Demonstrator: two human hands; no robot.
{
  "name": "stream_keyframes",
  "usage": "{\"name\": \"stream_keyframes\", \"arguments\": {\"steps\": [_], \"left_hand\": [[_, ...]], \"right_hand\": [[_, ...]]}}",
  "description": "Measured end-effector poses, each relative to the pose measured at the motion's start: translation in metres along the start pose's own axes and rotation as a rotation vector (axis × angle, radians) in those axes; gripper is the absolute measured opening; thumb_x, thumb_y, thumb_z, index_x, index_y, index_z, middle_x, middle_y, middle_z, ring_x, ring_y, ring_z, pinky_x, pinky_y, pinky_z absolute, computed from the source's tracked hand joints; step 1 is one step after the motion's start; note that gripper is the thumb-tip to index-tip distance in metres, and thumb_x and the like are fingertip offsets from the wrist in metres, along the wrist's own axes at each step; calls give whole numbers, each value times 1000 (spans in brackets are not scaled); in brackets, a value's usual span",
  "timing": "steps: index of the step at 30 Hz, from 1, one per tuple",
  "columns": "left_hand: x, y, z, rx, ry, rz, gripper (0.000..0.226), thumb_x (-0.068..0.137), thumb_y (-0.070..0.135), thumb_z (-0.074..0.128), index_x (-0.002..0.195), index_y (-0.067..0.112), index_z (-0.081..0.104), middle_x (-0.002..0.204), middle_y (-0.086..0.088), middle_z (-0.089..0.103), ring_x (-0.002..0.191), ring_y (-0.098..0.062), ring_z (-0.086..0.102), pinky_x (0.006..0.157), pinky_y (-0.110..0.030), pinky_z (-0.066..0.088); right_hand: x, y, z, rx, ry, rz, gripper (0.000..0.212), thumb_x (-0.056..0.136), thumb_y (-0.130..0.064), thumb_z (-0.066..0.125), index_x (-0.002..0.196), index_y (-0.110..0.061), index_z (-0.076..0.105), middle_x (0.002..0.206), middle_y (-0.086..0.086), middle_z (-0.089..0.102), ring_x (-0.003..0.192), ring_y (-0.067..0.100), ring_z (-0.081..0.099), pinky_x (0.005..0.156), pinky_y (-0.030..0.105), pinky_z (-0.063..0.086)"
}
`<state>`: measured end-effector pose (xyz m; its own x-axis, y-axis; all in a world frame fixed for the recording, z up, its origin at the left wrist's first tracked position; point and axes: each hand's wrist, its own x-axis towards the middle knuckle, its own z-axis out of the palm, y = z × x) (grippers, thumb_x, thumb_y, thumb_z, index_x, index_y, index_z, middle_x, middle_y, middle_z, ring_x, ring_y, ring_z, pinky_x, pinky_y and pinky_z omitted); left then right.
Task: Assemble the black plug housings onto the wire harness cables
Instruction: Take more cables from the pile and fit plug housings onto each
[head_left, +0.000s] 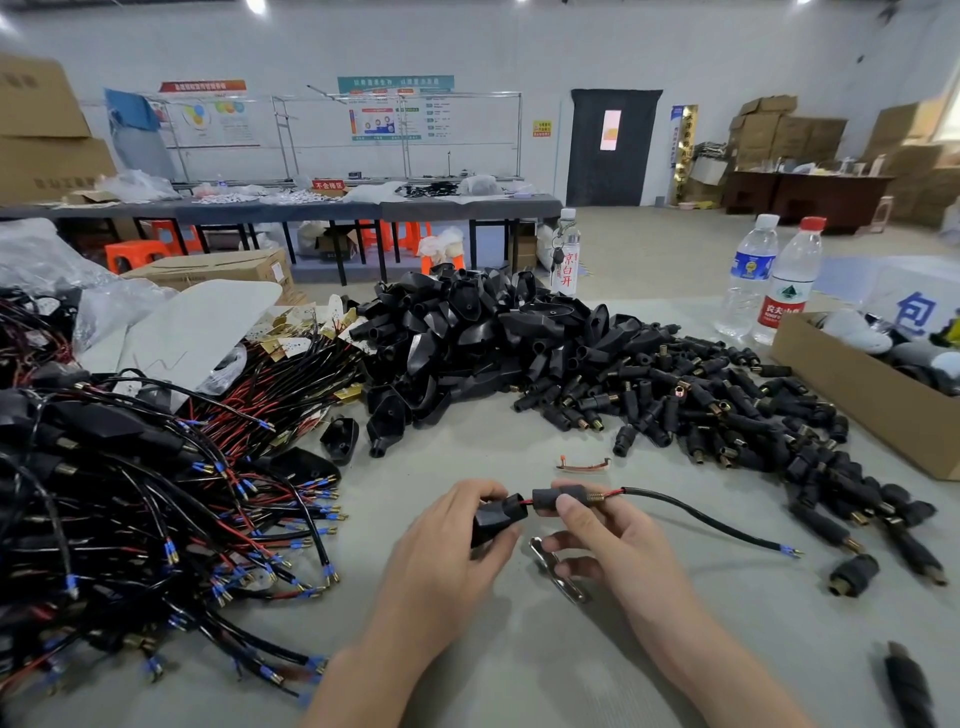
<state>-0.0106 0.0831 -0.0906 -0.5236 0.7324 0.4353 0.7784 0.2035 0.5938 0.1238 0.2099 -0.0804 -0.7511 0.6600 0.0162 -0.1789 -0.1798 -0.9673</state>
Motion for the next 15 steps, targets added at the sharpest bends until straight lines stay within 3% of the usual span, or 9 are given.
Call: {"name": "stream_keyframes", "arguments": {"steps": [6,15], "left_hand": [[-1,1,-1,-12,8,31,24,91,44,61,109,44,46,106,25,59,101,0,59,83,-33,51],[-1,1,0,10,17,69,24,90,47,58,110,44,44,105,25,57,100,-1,58,83,-33,51]], "right_hand": [[-1,0,0,32,-6,1,37,74,-45,71,104,-24,72,107,6,75,75,21,69,57,28,54],[-4,-5,4,68,6,1,43,77,-44,67,109,-15,71,103,10,75,73,22,70,57,25,54]]}}
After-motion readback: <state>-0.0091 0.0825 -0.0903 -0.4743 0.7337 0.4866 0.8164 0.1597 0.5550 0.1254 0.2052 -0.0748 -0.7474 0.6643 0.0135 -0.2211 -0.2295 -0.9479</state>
